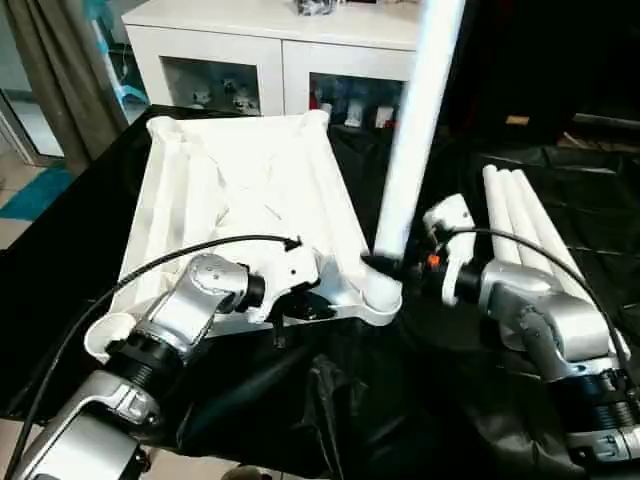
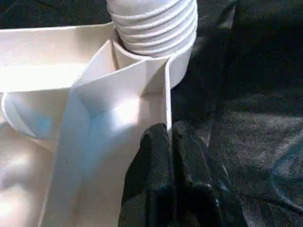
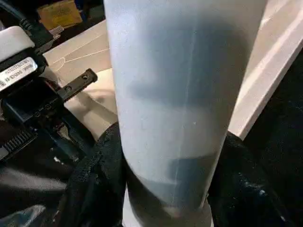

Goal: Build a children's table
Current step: Insert table leg to table base

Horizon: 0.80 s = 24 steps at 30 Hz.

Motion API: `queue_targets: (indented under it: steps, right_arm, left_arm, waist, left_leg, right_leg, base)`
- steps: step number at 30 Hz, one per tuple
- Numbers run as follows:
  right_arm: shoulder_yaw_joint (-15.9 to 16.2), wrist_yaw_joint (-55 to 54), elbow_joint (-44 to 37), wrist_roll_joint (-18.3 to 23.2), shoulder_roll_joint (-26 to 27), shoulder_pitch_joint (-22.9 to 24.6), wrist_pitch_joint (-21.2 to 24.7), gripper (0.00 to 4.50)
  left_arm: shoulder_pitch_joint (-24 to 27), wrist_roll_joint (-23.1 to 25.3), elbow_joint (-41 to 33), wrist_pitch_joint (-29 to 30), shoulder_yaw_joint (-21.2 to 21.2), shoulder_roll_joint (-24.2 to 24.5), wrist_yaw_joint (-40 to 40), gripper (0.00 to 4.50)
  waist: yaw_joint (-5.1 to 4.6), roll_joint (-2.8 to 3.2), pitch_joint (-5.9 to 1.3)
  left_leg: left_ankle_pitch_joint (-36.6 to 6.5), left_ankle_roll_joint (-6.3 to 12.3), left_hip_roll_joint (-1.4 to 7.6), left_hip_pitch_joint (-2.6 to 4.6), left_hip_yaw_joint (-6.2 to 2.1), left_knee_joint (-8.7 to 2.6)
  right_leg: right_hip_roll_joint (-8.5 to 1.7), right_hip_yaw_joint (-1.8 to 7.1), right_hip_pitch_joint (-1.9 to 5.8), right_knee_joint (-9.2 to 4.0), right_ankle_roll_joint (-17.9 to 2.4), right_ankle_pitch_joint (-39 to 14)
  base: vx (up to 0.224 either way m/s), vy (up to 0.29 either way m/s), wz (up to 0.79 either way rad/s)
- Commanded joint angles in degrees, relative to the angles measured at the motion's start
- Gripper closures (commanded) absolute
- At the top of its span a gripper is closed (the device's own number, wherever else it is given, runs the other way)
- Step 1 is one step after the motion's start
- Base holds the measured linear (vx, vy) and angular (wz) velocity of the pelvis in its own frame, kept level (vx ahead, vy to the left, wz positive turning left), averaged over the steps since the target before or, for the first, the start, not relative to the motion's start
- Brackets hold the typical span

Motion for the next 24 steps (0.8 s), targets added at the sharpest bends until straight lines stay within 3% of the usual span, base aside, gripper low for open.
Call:
queue_targets:
  steps: [1,6,16,20,23,24]
  right_arm:
    - [1.2,1.5,0.6,-0.4,-0.6,0.0,1.8,2.61]
    - [1.2,1.5,1.5,-1.1,-0.4,-0.3,1.3,2.61]
    - [-4.6,-2.2,10.0,1.0,4.3,-0.2,-2.7,2.61]
    - [-7.9,-2.4,12.0,3.5,6.4,2.8,-4.4,2.61]
    - [-8.4,-2.6,12.8,3.3,6.9,3.4,-5.7,2.61]
    - [-9.4,-3.0,14.2,2.8,7.6,5.4,-8.6,2.62]
  left_arm:
    - [-1.1,0.8,0.6,-0.7,0.0,-0.2,-0.1,4.5]
    - [-1.1,0.9,0.9,-0.8,0.1,-0.2,-0.2,4.5]
    - [-1.3,1.3,0.8,-0.9,0.6,-0.6,0.2,4.5]
    - [-1.7,1.6,1.4,-1.5,1.1,-0.6,1.4,4.5]
    - [-1.8,1.8,1.5,-1.7,1.3,-0.6,1.5,4.5]
    - [-2.0,1.8,1.9,-1.8,1.6,-0.9,1.8,4.5]
  waist:
    - [-0.25,-0.7,-3.79]
    - [-0.22,-0.69,-3.88]
    - [-0.27,-0.61,-3.76]
    - [-0.15,-0.6,-3.76]
    - [-0.23,-0.45,-3.73]
    - [-0.19,-0.5,-3.71]
  left_leg:
    - [-7.6,0.9,3.06,0.8,-0.77,-4.8]
    - [-7.1,0.87,3.1,0.76,-0.8,-4.81]
    - [-9.5,0.11,3.15,0.91,-0.85,-5.01]
    - [-10.0,0.11,3.17,0.84,-0.9,-5.11]
    - [-10.3,-0.05,3.21,0.83,-0.94,-5.22]
    - [-11.3,-0.25,3.21,0.91,-0.92,-5.25]
  right_leg:
    - [-4.73,2.64,2.66,-4.2,-12.6,-8.9]
    - [-4.79,2.61,2.63,-4.08,-12.7,-7.7]
    - [-4.87,2.57,2.44,-4.46,-12.8,-10.6]
    - [-5.06,2.6,2.47,-4.6,-12.5,-11.3]
    - [-4.97,2.55,2.41,-4.62,-12.5,-11.2]
    - [-5.06,2.55,2.31,-4.78,-12.3,-12.5]
  base:
    - [0.0,0.0,0.0]
    - [0.0,0.0,0.0]
    - [0.0,0.0,0.0]
    - [0.0,0.0,0.0]
    - [0.0,0.0,0.0]
    - [0.0,0.0,0.0]
